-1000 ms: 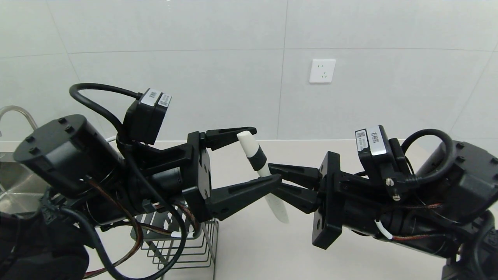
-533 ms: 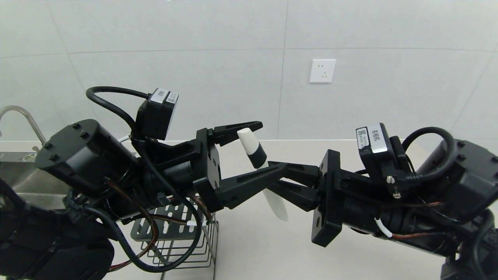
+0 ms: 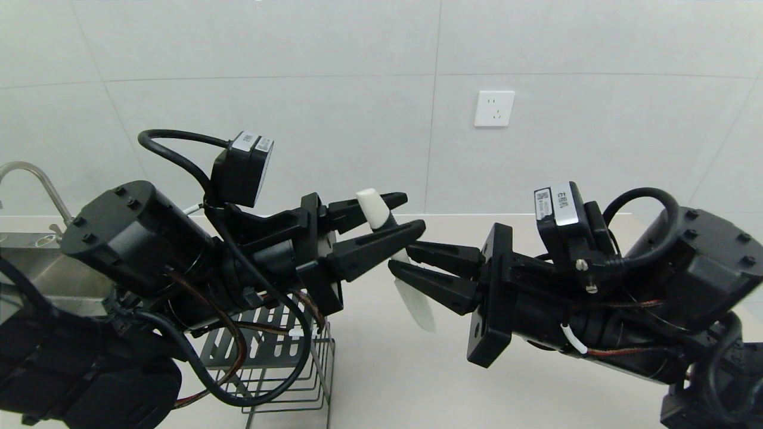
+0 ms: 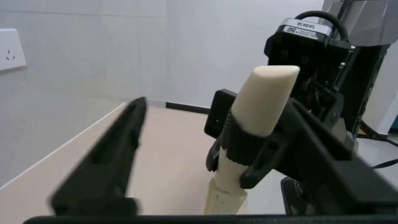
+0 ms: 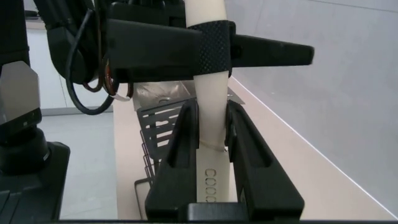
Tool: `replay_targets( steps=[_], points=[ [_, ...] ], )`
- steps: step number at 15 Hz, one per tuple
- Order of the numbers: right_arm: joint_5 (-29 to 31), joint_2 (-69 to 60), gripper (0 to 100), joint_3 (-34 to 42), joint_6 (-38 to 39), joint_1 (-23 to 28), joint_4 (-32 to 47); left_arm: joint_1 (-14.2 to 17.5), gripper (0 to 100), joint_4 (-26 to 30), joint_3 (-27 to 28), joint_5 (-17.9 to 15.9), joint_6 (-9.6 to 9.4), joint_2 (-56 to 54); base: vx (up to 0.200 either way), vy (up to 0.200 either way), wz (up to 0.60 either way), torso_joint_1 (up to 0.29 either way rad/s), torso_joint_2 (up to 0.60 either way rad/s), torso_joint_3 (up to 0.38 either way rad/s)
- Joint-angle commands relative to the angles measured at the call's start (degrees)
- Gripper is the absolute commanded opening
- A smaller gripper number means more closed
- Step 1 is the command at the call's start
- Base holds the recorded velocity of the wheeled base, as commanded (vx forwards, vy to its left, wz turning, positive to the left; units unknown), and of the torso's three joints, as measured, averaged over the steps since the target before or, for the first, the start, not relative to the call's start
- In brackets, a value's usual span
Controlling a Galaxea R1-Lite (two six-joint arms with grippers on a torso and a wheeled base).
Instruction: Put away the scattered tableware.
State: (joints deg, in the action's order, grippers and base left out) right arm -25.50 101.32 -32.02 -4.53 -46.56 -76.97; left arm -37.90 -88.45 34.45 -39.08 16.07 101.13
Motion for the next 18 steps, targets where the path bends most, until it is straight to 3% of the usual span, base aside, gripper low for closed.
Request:
replay_targets(
  steps=[1, 4, 5, 10, 14, 16, 17, 18],
  points=[
    [-0.1, 0.8, 0, -0.8, 0.0, 0.0, 0.0, -0.1, 0, -0.1, 0.1, 0.1, 0.02, -0.1, 0.0, 0.0, 0.0, 0.0, 0.0, 0.0],
    [0.1, 1.8, 0, -1.3, -0.3, 0.4, 0.0, -0.2, 0, -1.0, 0.0, 0.1, 0.02, -0.1, 0.0, 0.0, 0.0, 0.0, 0.0, 0.0],
    [0.2, 1.9, 100, -1.2, -0.2, 0.4, 0.0, -0.1, 0, -1.1, -0.2, 0.3, 0.02, -0.1, 0.0, 0.0, 0.0, 0.0, 0.0, 0.0],
    [0.5, -3.5, 100, 4.9, -0.3, 3.5, 0.0, 1.9, 0, -0.8, -0.3, 2.2, -0.25, -0.8, 0.0, 0.0, 0.0, 0.0, 0.0, 0.0],
    [0.5, -15.0, 100, 15.2, -0.4, 13.7, 0.2, 3.9, 0, 2.7, 0.1, 2.6, -0.51, -4.6, 0.0, 0.0, 0.0, 0.0, 0.0, 0.0],
    [0.5, -22.8, 100, 18.8, -0.7, 23.4, 0.3, 3.7, 0, 10.5, 0.0, 2.6, -0.69, -10.2, 0.0, 0.0, 0.0, 0.0, 0.0, 0.0],
    [0.5, -27.1, 0, 21.7, -0.7, 26.8, 0.3, 3.7, 0, 15.2, 0.1, 2.6, -0.77, -13.4, 0.0, 0.0, 0.0, 0.0, 0.0, 0.0],
    [0.5, -30.8, 0, 23.9, -0.7, 28.8, 0.5, 3.8, 0, 18.8, 0.1, 2.6, -0.86, -15.8, 0.0, 0.0, 0.0, 0.0, 0.0, 0.0]
  ],
)
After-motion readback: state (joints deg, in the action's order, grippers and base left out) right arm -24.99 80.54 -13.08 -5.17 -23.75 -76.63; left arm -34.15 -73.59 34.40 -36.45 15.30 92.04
